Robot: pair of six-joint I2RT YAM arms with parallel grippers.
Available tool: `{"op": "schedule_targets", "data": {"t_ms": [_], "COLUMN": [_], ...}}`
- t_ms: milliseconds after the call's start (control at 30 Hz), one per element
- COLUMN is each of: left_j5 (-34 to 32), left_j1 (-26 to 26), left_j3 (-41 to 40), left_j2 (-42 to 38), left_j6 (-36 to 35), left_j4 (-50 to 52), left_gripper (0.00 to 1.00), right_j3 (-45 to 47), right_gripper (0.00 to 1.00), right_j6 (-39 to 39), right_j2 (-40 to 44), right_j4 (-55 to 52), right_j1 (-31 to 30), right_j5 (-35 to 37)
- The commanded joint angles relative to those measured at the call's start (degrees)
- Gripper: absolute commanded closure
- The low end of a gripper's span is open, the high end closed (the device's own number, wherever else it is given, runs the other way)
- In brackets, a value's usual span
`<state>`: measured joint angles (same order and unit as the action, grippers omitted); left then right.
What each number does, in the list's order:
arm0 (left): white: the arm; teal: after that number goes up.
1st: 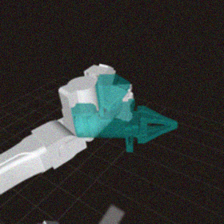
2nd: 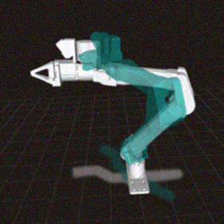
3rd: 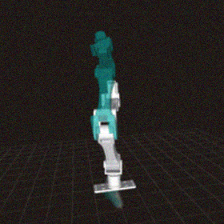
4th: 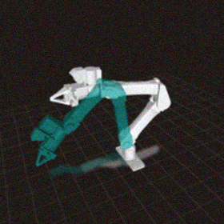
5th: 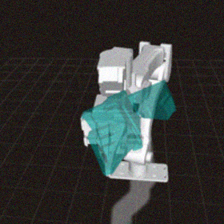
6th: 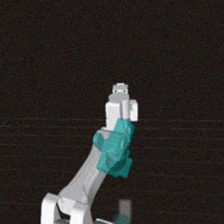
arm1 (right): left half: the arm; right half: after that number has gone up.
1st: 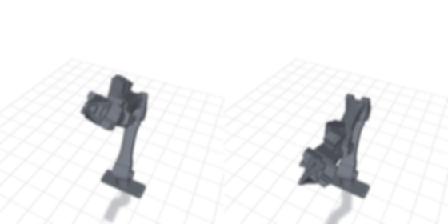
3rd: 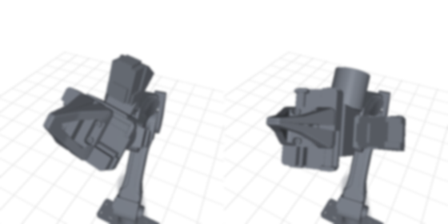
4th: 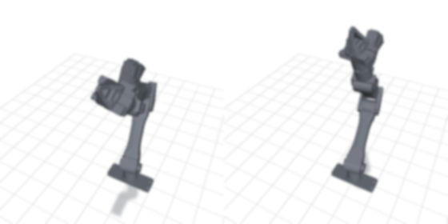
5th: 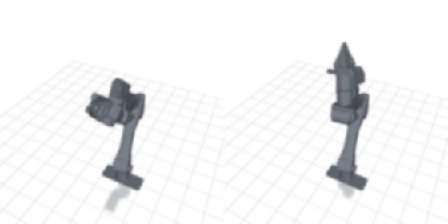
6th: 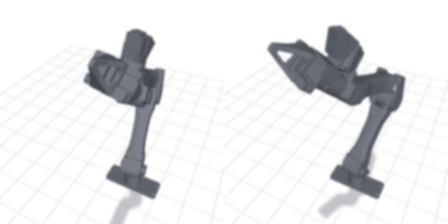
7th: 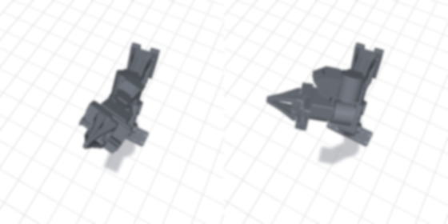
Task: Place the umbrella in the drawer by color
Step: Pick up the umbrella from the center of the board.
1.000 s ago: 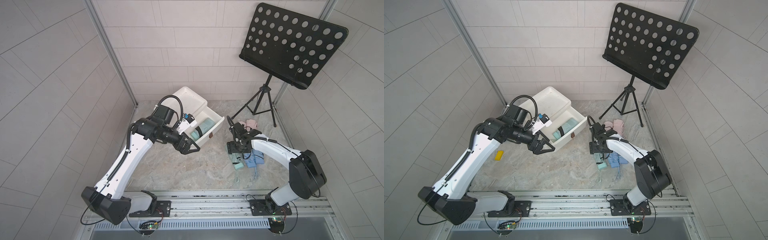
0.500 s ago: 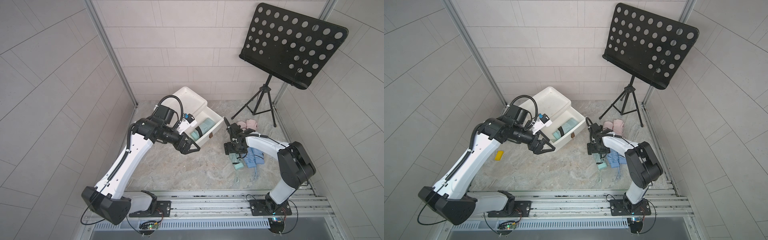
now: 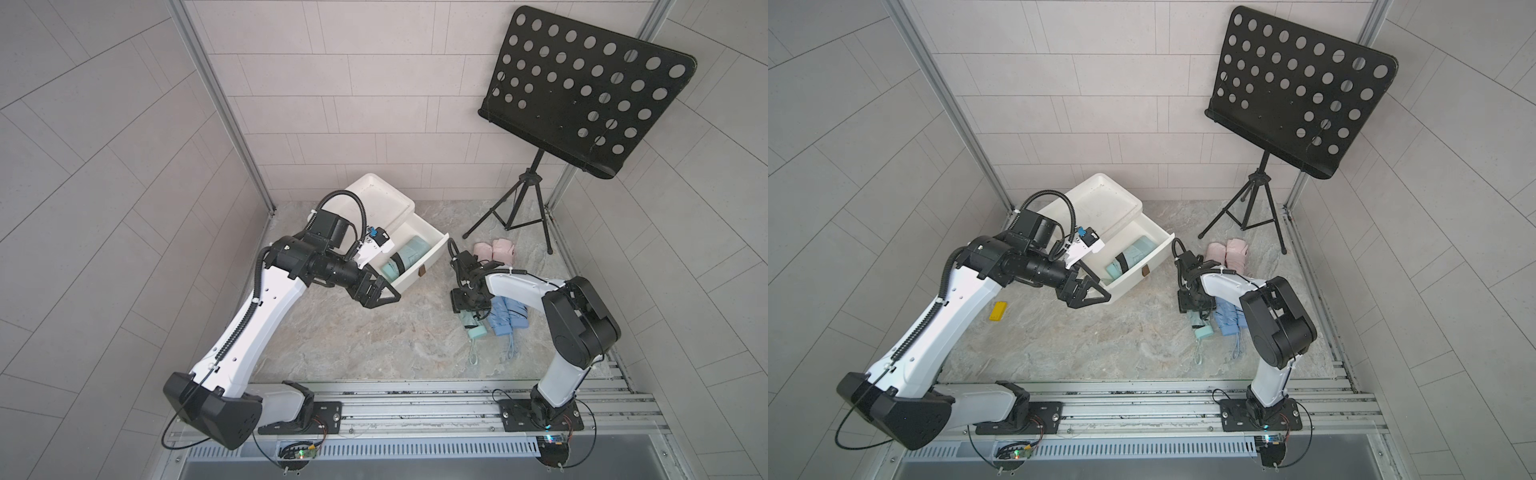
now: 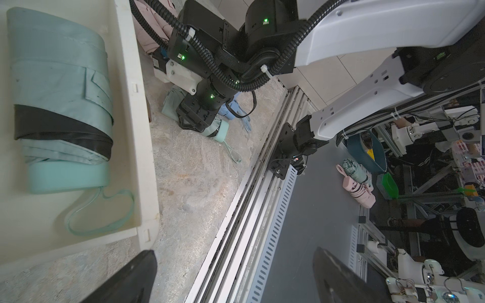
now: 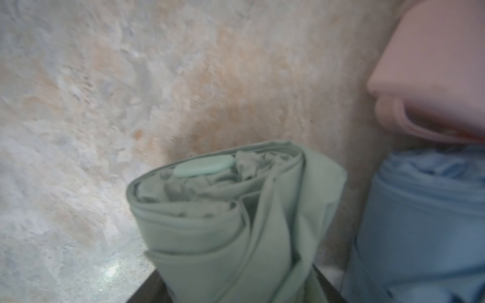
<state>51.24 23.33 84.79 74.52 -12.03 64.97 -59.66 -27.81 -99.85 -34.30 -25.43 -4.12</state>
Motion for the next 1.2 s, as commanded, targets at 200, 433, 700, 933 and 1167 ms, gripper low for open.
{"op": "schedule_targets", "data": {"t_ms": [200, 433, 700, 933, 1167], "left_j5": [0.0, -1.8, -3.0, -3.7, -2.7], "left_j1": [0.1, -0.5, -5.2, -8.0, -8.0], "left_j3": [0.1, 1.1, 9.5, 16.6, 13.9], "left_j2": [-0.8, -1.9, -0.5, 2.2, 2.8], "left_j6": [-0.1, 0.6, 2.0, 7.3, 16.6], "left_j4": [-0.2, -0.6, 1.3, -0.8, -12.4], "left_gripper": [0.00, 0.00, 0.00, 0.00, 0.00], "right_j3": [3.5, 2.1, -9.3, -25.9, -38.0], "right_gripper": [0.50, 0.51, 0.52, 0.53, 0.53], "right_j6": [-0.5, -1.3, -1.6, -3.0, -9.1], "right_j2": [5.0, 18.3, 29.5, 27.1, 16.3], "right_j4": [-0.4, -5.1, -13.3, -13.4, -3.1], "right_j1": [-0.3, -0.4, -1.6, -5.9, -8.8], "right_j5": [-1.2, -2.2, -4.7, -7.1, -15.3]}}
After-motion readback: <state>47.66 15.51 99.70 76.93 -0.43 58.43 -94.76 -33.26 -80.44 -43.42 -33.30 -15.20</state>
